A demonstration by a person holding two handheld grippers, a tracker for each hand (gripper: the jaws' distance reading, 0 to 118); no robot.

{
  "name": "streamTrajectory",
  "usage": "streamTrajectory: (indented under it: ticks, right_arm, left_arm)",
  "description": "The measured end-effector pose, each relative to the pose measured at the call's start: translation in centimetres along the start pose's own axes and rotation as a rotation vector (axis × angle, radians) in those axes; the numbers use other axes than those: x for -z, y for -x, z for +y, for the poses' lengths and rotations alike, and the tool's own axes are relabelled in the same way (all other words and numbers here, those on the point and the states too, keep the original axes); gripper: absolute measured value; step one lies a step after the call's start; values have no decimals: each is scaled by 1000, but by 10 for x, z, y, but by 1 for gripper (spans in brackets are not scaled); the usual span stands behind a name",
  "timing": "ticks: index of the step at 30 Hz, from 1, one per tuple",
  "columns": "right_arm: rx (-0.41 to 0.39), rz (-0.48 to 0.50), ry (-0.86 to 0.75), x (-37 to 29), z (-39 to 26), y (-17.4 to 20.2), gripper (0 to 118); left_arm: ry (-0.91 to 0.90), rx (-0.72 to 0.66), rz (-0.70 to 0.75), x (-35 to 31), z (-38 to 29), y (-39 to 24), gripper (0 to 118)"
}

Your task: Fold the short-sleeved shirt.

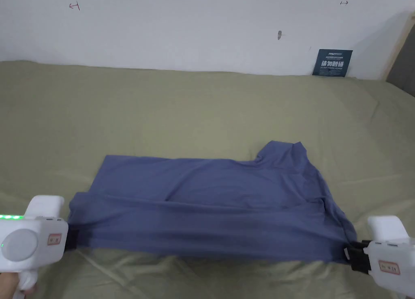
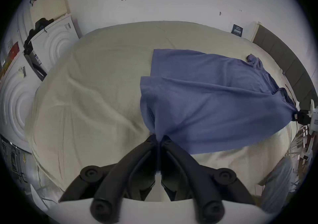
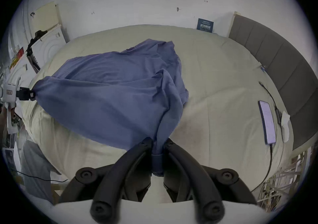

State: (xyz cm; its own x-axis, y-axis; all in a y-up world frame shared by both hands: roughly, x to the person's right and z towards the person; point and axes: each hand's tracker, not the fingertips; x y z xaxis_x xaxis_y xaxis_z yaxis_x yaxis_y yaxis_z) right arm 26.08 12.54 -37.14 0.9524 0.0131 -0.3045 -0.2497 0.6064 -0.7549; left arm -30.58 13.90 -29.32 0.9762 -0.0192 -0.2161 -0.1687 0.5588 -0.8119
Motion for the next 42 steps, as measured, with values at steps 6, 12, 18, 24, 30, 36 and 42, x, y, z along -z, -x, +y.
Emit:
streamTrajectory:
  ticks: [6, 12, 18, 24, 30, 36, 42]
  right_arm:
    - [37, 25, 50, -28, -63, 4, 11]
    - [70, 30, 64, -32, -80, 8, 17]
    - [80, -15, -73, -53, -47, 5, 110]
    - [115, 0, -82, -19, 29, 1, 100]
    - [110, -6, -60, 51, 91, -4, 1]
    - [88, -48, -47, 95, 117, -7, 1]
    - [90, -91, -11, 122, 133, -24, 1]
  left_arm:
    - [29, -18, -14, -33, -72, 5, 5]
    - [61, -38, -24, -32, -89, 7, 5]
    - [1, -72, -79, -39, -65, 17, 112]
    - [-97, -32, -72, -25, 16, -5, 97]
    - [-86, -14, -14, 56, 88, -8, 0]
    - [-62, -24, 62, 115, 130, -8, 84]
    - [42, 43, 112, 154, 135, -19, 111]
